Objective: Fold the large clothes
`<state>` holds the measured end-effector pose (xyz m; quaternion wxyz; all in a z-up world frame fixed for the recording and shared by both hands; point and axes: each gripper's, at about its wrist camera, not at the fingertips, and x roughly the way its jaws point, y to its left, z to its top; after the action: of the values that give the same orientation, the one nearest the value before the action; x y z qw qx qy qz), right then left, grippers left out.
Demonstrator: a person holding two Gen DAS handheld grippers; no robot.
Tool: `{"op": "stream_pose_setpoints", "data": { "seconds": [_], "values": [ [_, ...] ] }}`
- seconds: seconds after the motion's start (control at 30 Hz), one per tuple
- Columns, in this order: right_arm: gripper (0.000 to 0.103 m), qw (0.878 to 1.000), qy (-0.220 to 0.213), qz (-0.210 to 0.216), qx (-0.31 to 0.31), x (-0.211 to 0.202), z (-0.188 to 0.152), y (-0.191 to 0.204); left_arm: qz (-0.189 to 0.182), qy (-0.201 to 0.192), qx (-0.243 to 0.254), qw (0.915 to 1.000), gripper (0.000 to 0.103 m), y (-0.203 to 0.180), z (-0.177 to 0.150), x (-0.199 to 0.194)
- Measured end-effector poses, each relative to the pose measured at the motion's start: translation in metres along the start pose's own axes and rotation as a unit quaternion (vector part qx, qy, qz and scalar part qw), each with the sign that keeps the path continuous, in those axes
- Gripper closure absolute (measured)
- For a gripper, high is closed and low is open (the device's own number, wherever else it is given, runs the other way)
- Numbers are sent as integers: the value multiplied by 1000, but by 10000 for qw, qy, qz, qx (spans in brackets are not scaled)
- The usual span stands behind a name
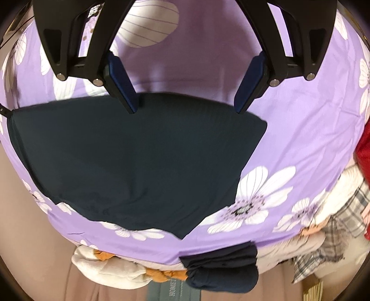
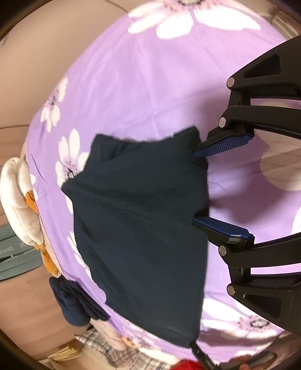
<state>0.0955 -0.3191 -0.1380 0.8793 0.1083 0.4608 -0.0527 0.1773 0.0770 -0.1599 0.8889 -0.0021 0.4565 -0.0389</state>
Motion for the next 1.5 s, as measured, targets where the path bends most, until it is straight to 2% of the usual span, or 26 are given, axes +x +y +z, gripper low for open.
{"op": "stream_pose_setpoints", "data": {
  "seconds": [0.2, 0.33, 0.47, 0.8, 0.87, 0.93, 0.97, 1.1, 1.33, 1.43, 1.5],
  "values": [
    [49, 9989, -291, 355, -51, -13, 10, 8, 30, -130, 232, 9996, 18, -17, 5, 0],
    [49, 9984, -138, 538, -95, 6, 14, 20, 51, -21, 290, 9996, 18, -23, 5, 10],
    [49, 9990, 167, 396, -137, 30, 9, 29, 128, 177, 320, 9992, 18, -27, 3, 20],
    [48, 9989, -132, 298, -343, -20, 5, 43, 76, -17, 435, 9990, 18, -37, 3, -22],
    [42, 9985, -225, 310, -385, -31, 5, 46, 18, -99, 455, 9989, 15, -42, 4, -37],
    [35, 9978, -347, 318, -464, -43, 6, 50, -87, -164, 470, 9987, 3, -45, 6, -49],
    [35, 9971, -421, 343, -524, -50, 6, 54, -143, -224, 478, 9985, 1, -46, 6, -56],
    [31, 9953, -589, 351, -686, -72, 7, 66, -200, -453, 517, 9974, 1, -53, 10, -83],
    [5, 9942, -674, 407, -733, -86, 12, 74, -226, -524, 444, 9974, 0, -59, 16, -116],
    [1, 9934, -758, 382, -771, -94, 13, 79, -177, -518, 364, 9978, 0, -59, 18, -126],
    [1, 9927, -814, 334, -825, -98, 13, 82, 34, -571, 425, 9975, 0, -61, 17, -132]
  ]
}}
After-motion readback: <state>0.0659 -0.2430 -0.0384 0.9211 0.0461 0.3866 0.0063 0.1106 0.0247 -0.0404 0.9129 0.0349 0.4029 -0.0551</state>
